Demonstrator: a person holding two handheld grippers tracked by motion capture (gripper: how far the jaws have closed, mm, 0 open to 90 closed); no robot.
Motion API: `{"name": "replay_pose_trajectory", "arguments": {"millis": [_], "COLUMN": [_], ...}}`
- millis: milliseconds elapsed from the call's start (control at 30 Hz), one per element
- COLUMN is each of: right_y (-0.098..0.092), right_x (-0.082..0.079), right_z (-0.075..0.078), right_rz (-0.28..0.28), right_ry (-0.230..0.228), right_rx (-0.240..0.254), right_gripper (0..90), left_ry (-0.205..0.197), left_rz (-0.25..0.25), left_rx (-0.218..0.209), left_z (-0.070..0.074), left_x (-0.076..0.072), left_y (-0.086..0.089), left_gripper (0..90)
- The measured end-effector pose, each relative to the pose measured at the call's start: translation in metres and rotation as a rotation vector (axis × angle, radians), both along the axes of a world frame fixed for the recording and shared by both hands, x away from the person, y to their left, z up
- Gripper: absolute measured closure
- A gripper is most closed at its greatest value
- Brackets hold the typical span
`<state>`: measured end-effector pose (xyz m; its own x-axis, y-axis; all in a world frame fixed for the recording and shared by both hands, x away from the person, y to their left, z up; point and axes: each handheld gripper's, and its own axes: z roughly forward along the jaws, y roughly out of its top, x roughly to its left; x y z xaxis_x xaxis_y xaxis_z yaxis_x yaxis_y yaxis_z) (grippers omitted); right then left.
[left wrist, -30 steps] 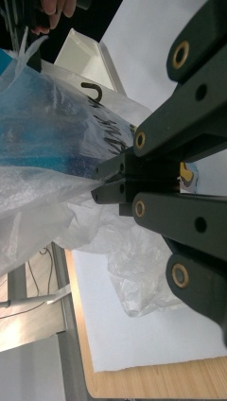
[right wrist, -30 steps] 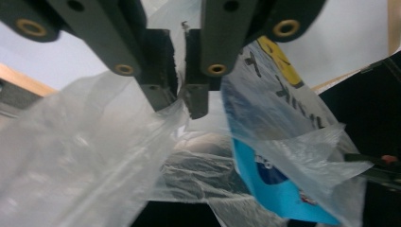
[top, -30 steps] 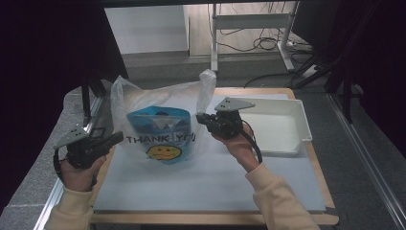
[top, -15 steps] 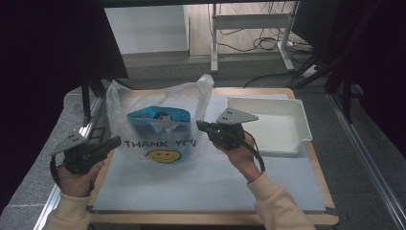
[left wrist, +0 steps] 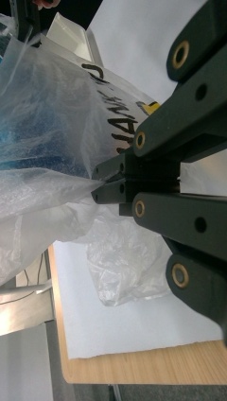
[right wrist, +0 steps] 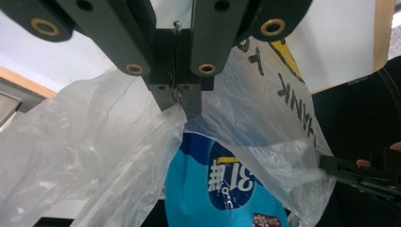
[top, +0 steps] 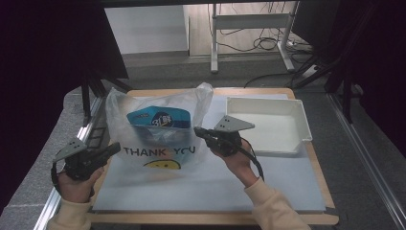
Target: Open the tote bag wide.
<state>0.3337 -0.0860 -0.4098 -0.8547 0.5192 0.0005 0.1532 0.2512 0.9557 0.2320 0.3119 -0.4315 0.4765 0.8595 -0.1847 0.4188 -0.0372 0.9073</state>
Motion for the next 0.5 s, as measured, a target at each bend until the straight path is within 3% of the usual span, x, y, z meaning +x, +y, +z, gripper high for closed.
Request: {"name": "replay_pose_trajectory", "arguments": {"millis": [200,500], "right_y": [-0.001,-0.005], "right_x": [-0.004,-0.005], "right_z": [-0.003,-0.015], "right_rz": [0.003,-0.005], "right_ry": [0.000,0.018], "right_rx": [0.013,-0.008], "right_gripper": [88.1,88.1], "left_ry": [-0.008,0.021], "left_rz": [-0.001,-0.003], "left_rx": [0.006,0.012], "left_z": [-0.005,-0.015], "left_x": [-0.005,-0.005], "left_y": [-0.002,-0.006], "left_gripper": [90.0,90.0]}}
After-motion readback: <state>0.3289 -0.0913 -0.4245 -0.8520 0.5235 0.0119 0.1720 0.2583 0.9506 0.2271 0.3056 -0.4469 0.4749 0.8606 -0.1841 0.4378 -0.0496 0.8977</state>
